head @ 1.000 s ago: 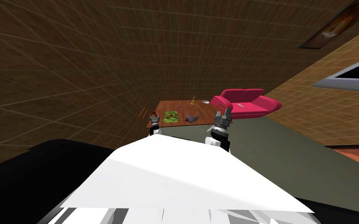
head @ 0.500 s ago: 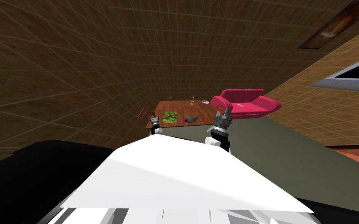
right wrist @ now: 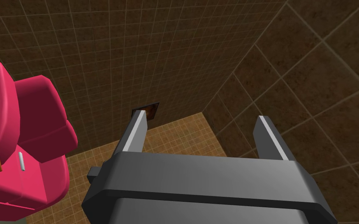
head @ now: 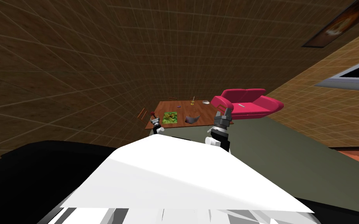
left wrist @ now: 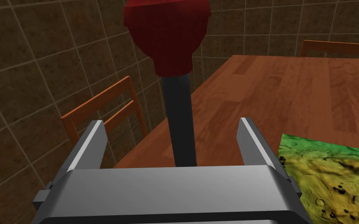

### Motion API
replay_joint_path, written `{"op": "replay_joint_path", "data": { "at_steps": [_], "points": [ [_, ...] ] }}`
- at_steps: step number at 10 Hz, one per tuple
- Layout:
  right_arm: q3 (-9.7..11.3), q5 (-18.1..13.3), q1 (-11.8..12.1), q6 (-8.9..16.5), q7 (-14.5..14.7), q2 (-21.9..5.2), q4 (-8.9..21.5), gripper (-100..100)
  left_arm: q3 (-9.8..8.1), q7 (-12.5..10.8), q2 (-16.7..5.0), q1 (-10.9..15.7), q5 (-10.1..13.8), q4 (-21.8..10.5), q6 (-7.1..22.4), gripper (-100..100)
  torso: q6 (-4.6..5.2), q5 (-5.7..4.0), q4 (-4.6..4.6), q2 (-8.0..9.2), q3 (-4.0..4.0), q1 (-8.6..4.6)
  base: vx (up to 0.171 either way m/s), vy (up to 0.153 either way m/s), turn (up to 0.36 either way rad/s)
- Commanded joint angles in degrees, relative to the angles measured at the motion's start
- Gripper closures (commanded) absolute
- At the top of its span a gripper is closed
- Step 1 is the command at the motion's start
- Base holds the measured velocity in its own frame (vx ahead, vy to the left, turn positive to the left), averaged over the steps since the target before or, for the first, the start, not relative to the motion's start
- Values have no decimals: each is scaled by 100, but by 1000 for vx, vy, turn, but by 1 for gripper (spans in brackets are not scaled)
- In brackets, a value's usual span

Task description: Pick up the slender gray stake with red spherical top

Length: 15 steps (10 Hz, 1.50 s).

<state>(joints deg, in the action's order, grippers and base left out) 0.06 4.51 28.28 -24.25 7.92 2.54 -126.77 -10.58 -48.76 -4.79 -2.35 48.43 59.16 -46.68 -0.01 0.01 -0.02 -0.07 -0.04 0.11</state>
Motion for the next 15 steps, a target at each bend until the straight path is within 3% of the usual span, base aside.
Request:
{"op": "replay_joint_path", "data": {
  "at_steps": [1,4,5,6,7,8,9,10,12,13,15],
  "points": [
    [0,0,0,0,0,0,0,0,-63,-50,207,91,113,-129,-31,-100,0,0,0,0,0,0,21,39,15],
    [0,0,0,0,0,0,0,0,-128,-102,526,159,214,-224,-54,-100,0,1,0,0,0,6,19,43,11],
    [0,0,0,0,0,0,0,0,-117,-126,447,179,197,-272,-67,-100,0,1,0,2,1,3,4,14,-2],
    [0,0,0,0,0,0,0,0,-118,-128,458,182,200,-277,-71,0,0,-1,1,6,3,-3,0,0,0],
    [0,0,0,0,0,0,0,0,-261,-298,449,-78,147,-110,-13,-100,0,-2,2,7,4,-8,42,-17,-185],
    [1,0,-1,0,0,1,0,0,-261,-298,449,-78,147,-110,-13,-100,2,-3,0,-2,0,-15,52,-16,-86],
    [0,0,0,0,0,0,0,0,-404,-468,442,-300,95,56,44,-100,-1,-4,-1,-6,-4,-15,59,-34,-205],
    [1,0,0,0,0,1,0,0,-404,-468,442,-338,95,56,44,-100,2,-4,-2,-10,-5,-21,54,-28,-84],
    [1,0,0,0,0,1,0,0,-690,-808,429,-764,-9,388,158,-100,1,-5,-2,-11,-6,-21,80,-31,-198],
    [1,0,0,0,0,1,0,0,-690,-808,429,-857,-9,388,158,-100,1,-5,-4,-20,-11,-21,73,-22,-96],
    [1,0,0,0,0,1,0,0,-976,-1148,415,-1288,-114,720,272,-100,1,-5,-3,-14,-8,-22,78,-33,-220]
  ]
}}
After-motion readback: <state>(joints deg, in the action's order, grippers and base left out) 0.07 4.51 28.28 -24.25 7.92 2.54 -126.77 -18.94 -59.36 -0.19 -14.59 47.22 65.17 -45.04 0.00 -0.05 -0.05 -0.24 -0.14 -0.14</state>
